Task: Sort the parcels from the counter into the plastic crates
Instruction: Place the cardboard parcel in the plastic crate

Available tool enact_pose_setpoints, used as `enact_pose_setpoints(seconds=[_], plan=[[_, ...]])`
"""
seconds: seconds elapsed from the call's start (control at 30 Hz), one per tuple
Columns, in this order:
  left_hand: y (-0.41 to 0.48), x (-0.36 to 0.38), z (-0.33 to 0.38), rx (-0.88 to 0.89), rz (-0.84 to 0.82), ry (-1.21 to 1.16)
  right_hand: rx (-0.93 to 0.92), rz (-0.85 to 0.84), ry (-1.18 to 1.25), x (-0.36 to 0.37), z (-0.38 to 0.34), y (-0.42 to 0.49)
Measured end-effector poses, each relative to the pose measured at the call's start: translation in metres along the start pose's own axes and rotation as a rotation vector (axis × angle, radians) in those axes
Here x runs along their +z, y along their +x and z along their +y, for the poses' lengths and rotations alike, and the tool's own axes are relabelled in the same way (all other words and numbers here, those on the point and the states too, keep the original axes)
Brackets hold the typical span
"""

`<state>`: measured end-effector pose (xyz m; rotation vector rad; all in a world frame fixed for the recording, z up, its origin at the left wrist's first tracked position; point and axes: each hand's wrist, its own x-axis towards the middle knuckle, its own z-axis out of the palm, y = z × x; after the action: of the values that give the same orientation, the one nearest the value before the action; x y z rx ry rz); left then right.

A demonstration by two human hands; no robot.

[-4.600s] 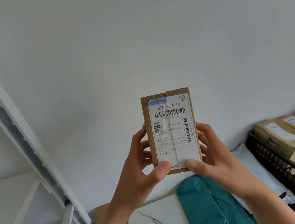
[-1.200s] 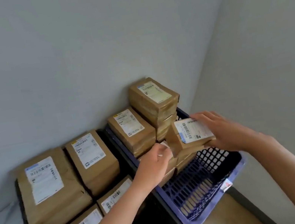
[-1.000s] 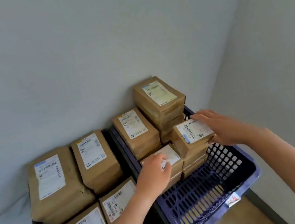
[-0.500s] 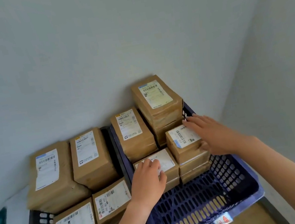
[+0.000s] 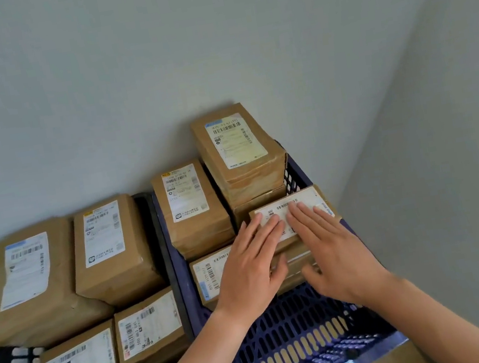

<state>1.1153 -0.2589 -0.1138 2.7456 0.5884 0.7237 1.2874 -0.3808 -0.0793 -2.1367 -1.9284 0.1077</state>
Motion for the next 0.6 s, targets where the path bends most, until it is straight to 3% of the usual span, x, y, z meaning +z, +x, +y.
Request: enact_pose_setpoints(seconds=[0.23,0.43,0.53,0.6], plan=[[-0.005,0.017,-0.002,-0.018,0.063,-0.032,-0.03,0.069,-0.004,0.018,0.001,0.0],[-0.001,0.003,0.002,-0.002,-0.024,0.026,-0.032,0.008,0.022,0.002,0.005,-0.001],[0.002,-0.014,0.01,-0.008,-0.054,0.036,0.07,0.205,0.213,-0.018,-0.014,-0.013],[-0.007,-0.026,0.016,-0.056,-0.021,-0.001,0.223,0.345,0.462,-0.028,-0.042,-0.027]])
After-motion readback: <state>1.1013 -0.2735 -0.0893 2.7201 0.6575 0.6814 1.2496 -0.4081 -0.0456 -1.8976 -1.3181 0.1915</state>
